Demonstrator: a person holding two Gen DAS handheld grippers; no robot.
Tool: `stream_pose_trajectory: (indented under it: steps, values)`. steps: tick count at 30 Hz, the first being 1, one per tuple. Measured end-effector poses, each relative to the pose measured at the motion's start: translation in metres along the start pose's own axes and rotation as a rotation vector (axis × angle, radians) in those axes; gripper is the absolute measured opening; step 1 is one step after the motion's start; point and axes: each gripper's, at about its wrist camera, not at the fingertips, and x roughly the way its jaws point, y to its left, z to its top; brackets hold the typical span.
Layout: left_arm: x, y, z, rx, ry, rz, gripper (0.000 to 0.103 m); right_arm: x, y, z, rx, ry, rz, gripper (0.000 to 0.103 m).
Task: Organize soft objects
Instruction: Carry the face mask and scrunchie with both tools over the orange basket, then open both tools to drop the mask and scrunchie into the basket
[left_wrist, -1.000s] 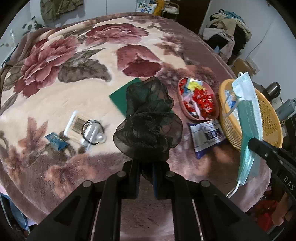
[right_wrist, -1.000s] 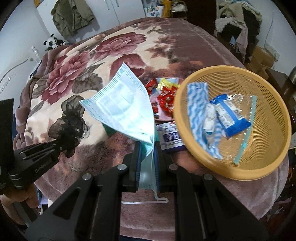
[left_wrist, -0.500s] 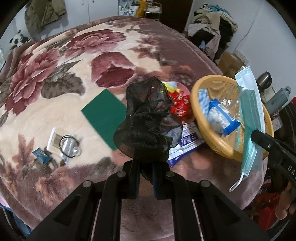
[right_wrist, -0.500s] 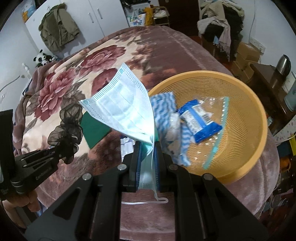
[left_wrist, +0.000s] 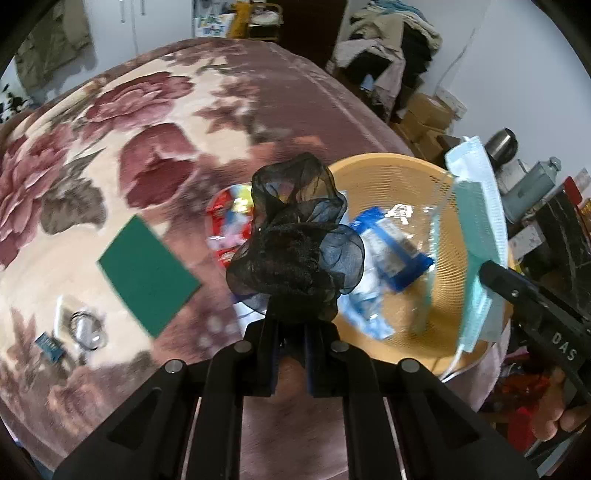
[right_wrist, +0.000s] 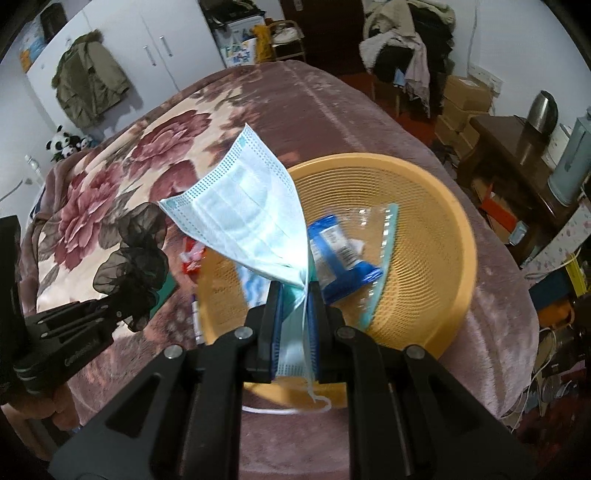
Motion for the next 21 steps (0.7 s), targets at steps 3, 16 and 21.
stream_pose_trajectory:
  steps: [3, 16, 21]
  values:
    - [0.011, -0.021, 0.010, 0.024, 0.009, -0.031, 0.009, 0.004, -0.015, 0.006, 0.030, 0.003, -0.009, 0.013]
    - [0.056, -0.085, 0.029, 0.090, 0.076, -0.106, 0.009, 0.013, -0.064, 0.023, 0.109, 0.007, -0.042, 0.013]
    - [0.069, -0.095, 0.027, 0.100, 0.114, -0.125, 0.014, 0.022, -0.073, 0.024, 0.116, 0.036, -0.044, 0.016]
